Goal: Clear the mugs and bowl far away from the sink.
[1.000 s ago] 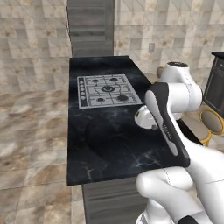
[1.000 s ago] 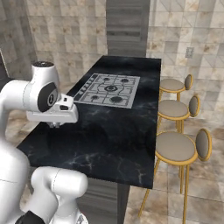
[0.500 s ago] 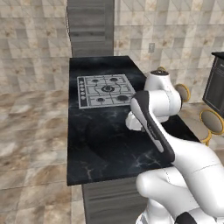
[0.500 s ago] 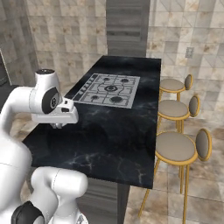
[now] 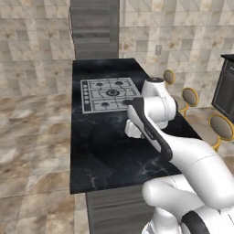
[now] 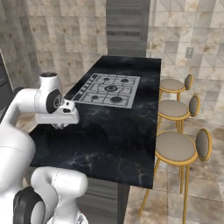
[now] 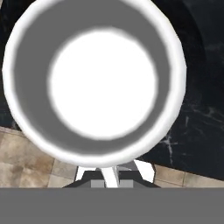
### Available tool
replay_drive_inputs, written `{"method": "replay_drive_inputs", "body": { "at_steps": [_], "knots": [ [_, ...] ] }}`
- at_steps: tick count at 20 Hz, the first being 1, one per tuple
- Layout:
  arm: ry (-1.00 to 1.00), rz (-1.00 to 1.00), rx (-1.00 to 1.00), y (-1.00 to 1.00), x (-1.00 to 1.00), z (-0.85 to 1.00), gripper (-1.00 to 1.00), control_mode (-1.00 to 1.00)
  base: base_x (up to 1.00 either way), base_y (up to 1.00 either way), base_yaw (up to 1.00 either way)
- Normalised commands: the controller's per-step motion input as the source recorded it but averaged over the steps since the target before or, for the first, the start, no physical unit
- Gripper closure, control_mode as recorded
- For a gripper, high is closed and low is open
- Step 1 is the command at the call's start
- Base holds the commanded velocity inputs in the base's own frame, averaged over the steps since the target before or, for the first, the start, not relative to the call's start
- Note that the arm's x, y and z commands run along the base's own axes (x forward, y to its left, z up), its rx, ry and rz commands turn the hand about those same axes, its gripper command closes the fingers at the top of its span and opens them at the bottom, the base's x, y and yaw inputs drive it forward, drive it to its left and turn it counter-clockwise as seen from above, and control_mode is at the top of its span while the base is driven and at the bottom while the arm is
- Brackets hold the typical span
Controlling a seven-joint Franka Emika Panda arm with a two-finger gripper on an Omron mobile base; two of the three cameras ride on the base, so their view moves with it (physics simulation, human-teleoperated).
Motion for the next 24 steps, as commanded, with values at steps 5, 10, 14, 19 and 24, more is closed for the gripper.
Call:
{"method": "replay_drive_inputs", "body": {
  "at_steps": [5, 10, 14, 19, 24],
  "knots": [
    [0.01, 0.0, 0.0, 0.07, 0.36, -0.44, 1.0, -1.0, 0.0, 0.0, 0.0],
    [0.0, 0.0, 0.0, 0.07, 0.36, -0.45, 1.0, -1.0, 0.0, 0.0, 0.0],
    [0.0, 0.0, 0.0, 0.0, 0.32, -0.46, 1.0, -1.0, 0.0, 0.0, 0.0],
    [0.0, 0.0, 0.0, 0.0, 0.41, -0.48, 1.0, -1.0, 0.0, 0.0, 0.0],
    [0.0, 0.0, 0.0, 0.03, 0.47, -0.45, 1.0, -1.0, 0.0, 0.0, 0.0]
  ]
}}
